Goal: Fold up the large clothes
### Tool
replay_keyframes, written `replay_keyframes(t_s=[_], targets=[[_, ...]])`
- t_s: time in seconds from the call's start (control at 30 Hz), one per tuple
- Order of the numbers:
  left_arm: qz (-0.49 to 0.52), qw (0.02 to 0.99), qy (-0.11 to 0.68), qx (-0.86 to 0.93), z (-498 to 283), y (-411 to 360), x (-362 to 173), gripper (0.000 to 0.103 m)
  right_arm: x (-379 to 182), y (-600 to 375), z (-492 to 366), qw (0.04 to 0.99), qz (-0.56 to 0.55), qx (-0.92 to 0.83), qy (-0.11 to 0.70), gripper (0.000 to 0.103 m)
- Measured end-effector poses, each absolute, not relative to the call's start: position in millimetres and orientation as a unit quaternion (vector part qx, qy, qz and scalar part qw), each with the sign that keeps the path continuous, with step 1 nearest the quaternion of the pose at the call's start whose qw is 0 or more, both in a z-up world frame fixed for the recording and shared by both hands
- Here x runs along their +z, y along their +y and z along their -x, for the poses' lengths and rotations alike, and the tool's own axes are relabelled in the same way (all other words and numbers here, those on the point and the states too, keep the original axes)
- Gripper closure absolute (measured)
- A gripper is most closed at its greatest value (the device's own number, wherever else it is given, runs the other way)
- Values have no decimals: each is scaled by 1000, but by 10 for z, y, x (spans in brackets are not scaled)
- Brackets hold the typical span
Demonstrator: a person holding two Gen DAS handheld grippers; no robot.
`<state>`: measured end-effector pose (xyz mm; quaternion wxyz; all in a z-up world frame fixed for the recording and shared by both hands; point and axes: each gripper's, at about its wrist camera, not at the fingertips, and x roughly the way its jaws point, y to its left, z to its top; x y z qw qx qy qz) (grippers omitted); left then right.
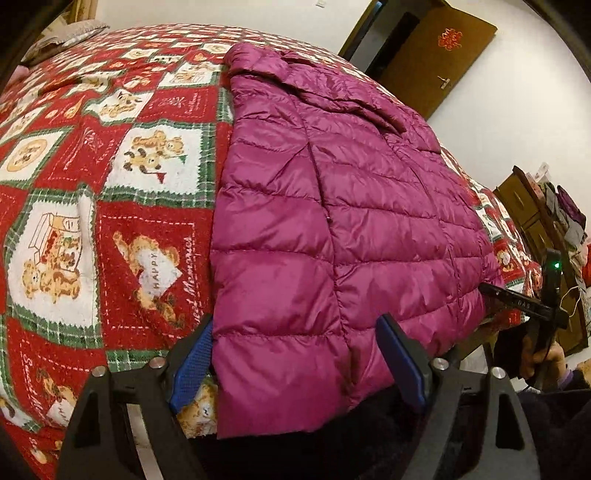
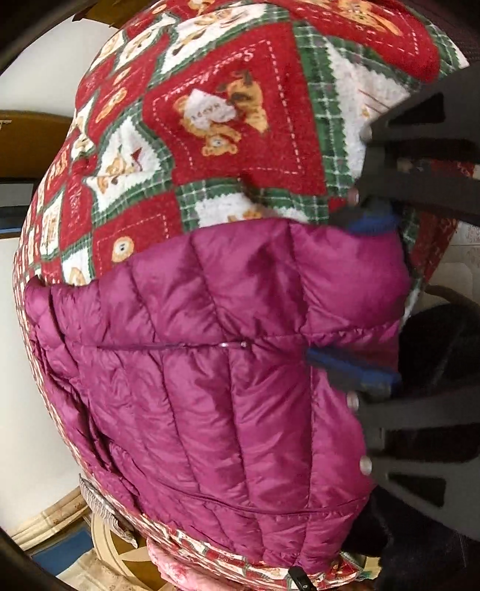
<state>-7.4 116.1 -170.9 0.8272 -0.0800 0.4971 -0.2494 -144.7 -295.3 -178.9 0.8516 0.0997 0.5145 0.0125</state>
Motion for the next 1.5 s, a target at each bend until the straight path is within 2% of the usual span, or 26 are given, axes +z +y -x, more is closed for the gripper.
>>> replay_keyframes(t_s=[0.03,0.07,0.1,0.13,0.23,0.43,0.67,1.07,1.2,1.5], targets=[[82,826,498,-251,71,1154,-1710,51,-1770,-2948,1468,852,-104,22,512,74],[88,822,501,-255,66,1166,-1718,59,-1754,-2941,1485,854,-104,25,509,77],[95,820,503,-256,58,1186,-1732,75,-1741,-2932,1500,855,-103,25,507,81],[109,815,506,-259,50,1219,-1750,86,-1715,-2902,1521,856,-103,26,505,84],[131,814,499,-268,64,1265,-1724,92,-1647,-2935,1595,859,-128,37,494,87],[143,827,455,-298,163,1293,-1504,98,-1384,-3027,1762,871,-187,67,450,89],[147,841,390,-344,362,1378,-1122,99,-1111,-2978,1944,878,-211,97,419,89],[154,836,331,-409,728,1556,-422,99,-508,-3080,2273,891,-250,118,359,90],[175,840,308,-411,426,1632,-148,98,-212,-3221,2208,899,-279,127,313,90],[223,862,326,-319,-992,1594,16,98,210,-3343,1069,914,-256,136,283,90]])
